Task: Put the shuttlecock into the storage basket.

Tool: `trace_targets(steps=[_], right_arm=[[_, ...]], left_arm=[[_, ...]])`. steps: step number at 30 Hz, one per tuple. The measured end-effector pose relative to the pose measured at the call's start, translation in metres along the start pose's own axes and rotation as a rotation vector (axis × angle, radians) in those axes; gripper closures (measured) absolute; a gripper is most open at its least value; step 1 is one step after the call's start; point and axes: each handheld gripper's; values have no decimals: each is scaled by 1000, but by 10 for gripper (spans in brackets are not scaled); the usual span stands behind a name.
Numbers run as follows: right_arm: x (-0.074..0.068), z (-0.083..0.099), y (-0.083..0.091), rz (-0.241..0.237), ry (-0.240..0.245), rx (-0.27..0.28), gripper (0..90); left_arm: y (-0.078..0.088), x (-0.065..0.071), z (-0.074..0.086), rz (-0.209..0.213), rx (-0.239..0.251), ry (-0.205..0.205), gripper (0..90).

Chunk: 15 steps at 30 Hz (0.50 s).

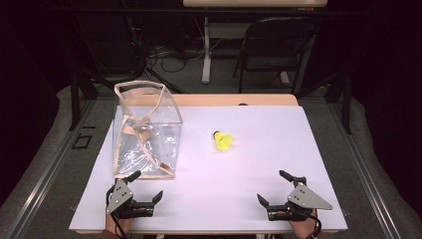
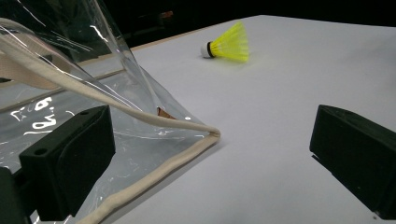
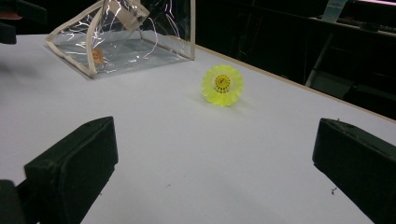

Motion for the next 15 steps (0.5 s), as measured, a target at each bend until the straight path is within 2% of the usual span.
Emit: trace_targets(steps=[5, 11, 15], right_arm=[[-1, 0, -2, -4, 3, -9, 0], [0, 0, -3, -4, -1, -9, 0], [1, 1, -4, -7, 2, -17, 0]], left_arm=[[-1, 2, -2, 10, -6, -4, 0], [-6, 6, -6, 29, -42, -19, 0], [-10, 7, -9, 36, -51, -13, 0]])
Point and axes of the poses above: each handheld gripper's, and its own axes: y roughly backward along the jaws, z roughly out of its underside, x roughly to its right, and after that the axes turned 10 degrees about -z, right-handed
